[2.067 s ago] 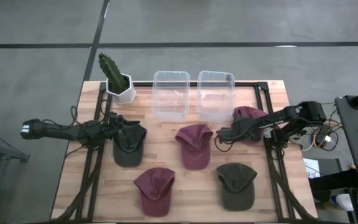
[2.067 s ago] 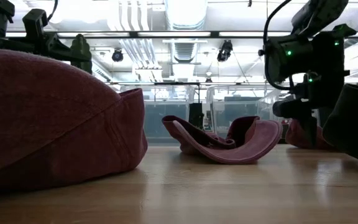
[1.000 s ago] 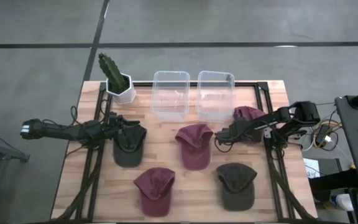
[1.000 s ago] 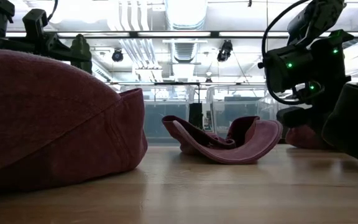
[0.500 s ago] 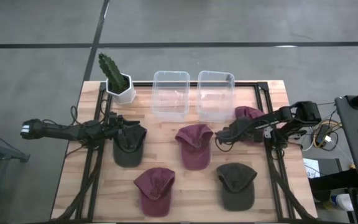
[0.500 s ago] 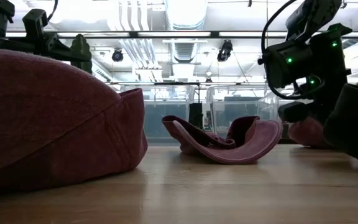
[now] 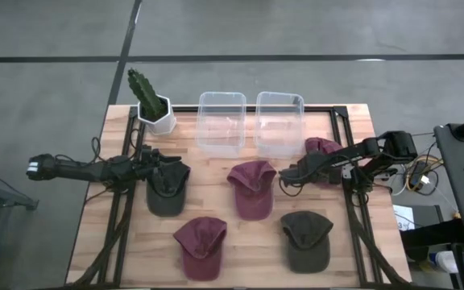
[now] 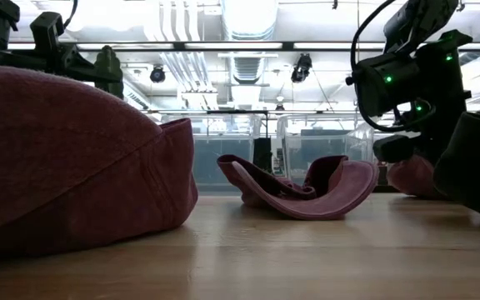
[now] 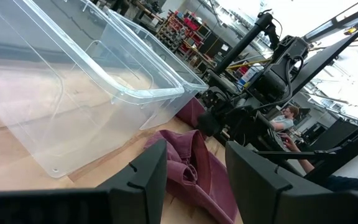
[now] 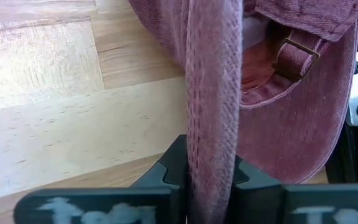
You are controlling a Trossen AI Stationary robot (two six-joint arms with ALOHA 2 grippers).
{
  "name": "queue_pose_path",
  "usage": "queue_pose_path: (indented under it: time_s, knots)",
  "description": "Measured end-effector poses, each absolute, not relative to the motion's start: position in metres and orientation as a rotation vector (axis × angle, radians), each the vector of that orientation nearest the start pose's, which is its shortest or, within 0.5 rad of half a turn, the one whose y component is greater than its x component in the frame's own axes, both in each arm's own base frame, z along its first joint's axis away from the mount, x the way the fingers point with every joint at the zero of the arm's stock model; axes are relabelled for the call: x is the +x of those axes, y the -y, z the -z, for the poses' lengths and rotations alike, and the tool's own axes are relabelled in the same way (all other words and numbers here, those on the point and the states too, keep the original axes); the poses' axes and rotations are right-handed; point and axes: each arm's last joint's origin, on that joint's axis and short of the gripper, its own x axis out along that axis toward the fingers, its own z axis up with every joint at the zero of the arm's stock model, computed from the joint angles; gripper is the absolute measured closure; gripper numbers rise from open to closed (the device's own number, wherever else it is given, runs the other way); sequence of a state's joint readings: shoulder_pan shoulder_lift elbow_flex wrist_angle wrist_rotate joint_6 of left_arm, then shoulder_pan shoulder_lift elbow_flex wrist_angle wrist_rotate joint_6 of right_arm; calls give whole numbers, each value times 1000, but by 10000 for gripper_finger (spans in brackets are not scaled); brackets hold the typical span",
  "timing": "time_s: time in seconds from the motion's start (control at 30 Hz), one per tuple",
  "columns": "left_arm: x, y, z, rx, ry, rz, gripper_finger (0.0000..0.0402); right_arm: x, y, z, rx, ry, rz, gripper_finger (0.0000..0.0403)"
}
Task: Pick & Place hat
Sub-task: Put the right red cap into the right transparent bin
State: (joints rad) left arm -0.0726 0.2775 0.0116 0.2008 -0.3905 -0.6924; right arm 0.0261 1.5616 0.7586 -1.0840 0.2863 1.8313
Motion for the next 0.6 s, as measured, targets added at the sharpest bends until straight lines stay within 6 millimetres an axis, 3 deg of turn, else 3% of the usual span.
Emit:
queue_pose_path:
  time_s: [0.33,0.6]
  knots:
    - [113,-3,-163,-671,49,-327,246,201,3,-148,955,-1053,1680,375]
    - [113,-3,-163,-671,49,-326,246,191,3,-188,922,-1063,1744,376]
